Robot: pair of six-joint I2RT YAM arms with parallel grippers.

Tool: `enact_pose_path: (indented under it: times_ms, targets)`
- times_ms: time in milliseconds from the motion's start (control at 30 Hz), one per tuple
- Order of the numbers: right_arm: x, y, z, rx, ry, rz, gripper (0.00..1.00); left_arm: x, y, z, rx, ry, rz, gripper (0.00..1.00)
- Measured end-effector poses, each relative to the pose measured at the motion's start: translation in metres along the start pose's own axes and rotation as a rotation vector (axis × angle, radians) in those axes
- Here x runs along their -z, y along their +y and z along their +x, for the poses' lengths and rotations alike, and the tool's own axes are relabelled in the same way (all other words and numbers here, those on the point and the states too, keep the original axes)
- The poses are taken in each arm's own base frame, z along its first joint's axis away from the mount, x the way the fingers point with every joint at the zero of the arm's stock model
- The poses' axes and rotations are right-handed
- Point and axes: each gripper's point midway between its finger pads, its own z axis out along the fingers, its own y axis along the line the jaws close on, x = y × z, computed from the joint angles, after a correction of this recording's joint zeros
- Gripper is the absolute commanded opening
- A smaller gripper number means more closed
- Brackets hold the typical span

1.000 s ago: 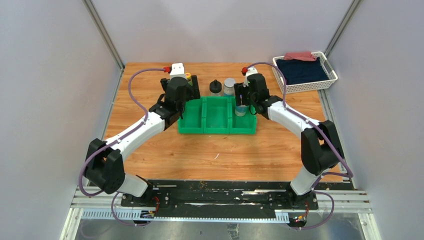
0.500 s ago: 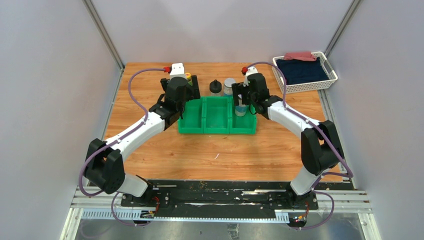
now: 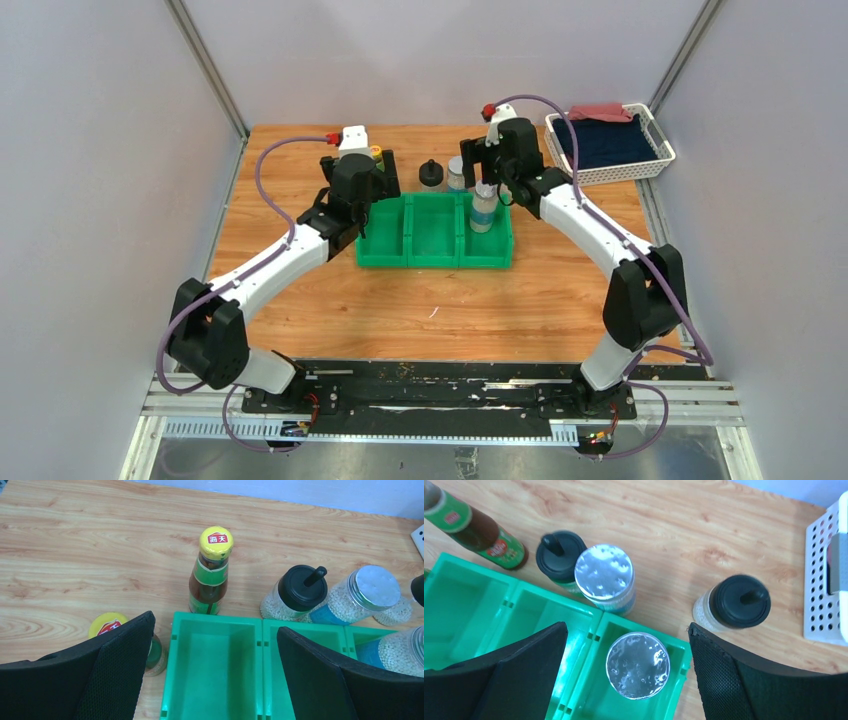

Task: Organize the condiment bottles
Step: Place the bottle in the storage box.

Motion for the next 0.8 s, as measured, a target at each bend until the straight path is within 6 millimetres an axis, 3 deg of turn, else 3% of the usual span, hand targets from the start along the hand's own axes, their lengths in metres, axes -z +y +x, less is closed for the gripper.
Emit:
enact_pose_path:
  times_ms: [233,800]
  targets:
    - [0.006,0.005,-0.034,0.016,-0.054,-0.024,0.94,0.001,0.001,-0.002,-0.003,-0.003,-0.002,1.0]
    - [-0.003,0.01,-0.038,0.042,-0.04,-0.057,0.94,-0.009,0.0,-0.017,-0.102,-0.057,-0.011,0.98]
